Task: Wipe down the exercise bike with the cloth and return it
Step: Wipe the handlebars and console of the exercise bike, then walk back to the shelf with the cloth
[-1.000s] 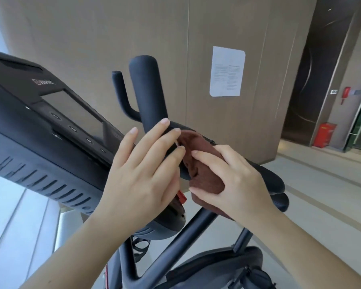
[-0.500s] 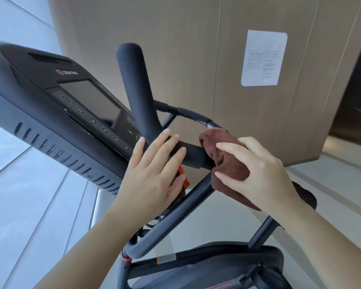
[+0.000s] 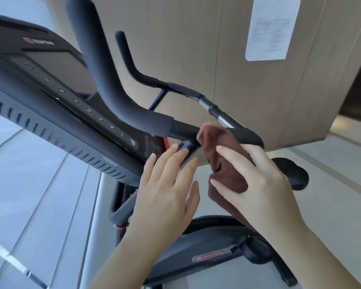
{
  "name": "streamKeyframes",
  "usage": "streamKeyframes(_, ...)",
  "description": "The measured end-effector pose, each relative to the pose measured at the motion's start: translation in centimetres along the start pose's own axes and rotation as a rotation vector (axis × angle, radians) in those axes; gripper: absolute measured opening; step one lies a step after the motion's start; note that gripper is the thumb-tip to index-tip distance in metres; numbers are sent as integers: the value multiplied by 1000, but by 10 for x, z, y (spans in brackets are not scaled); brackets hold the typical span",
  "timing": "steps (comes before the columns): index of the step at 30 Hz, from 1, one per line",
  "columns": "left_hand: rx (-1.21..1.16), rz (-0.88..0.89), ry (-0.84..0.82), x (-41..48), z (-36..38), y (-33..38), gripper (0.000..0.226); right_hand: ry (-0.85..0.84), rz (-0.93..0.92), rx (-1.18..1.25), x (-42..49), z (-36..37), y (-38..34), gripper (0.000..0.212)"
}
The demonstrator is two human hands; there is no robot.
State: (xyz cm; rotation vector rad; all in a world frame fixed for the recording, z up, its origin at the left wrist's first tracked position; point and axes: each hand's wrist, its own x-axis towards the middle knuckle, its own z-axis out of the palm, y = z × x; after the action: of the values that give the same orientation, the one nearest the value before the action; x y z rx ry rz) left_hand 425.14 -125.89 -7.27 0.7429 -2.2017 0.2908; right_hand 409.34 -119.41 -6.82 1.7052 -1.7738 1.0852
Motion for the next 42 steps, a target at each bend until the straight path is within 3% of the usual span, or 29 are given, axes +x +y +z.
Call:
streamKeyframes(15, -208, 108, -24, -20, 49, 21, 31, -164, 329, -183, -54, -5, 5, 51)
streamKeyframes(27, -404, 228, -181, -36, 93, 34, 28, -204, 657, -338, -107, -1, -2, 50)
streamKeyframes(35, -519, 346, -268, -34, 131, 102, 30, -205, 866, -352, -152, -28, 51, 51)
streamKeyframes(42, -638, 463, -311, -15, 174, 222, 33, -151, 952, -413, -189, -95, 139, 52)
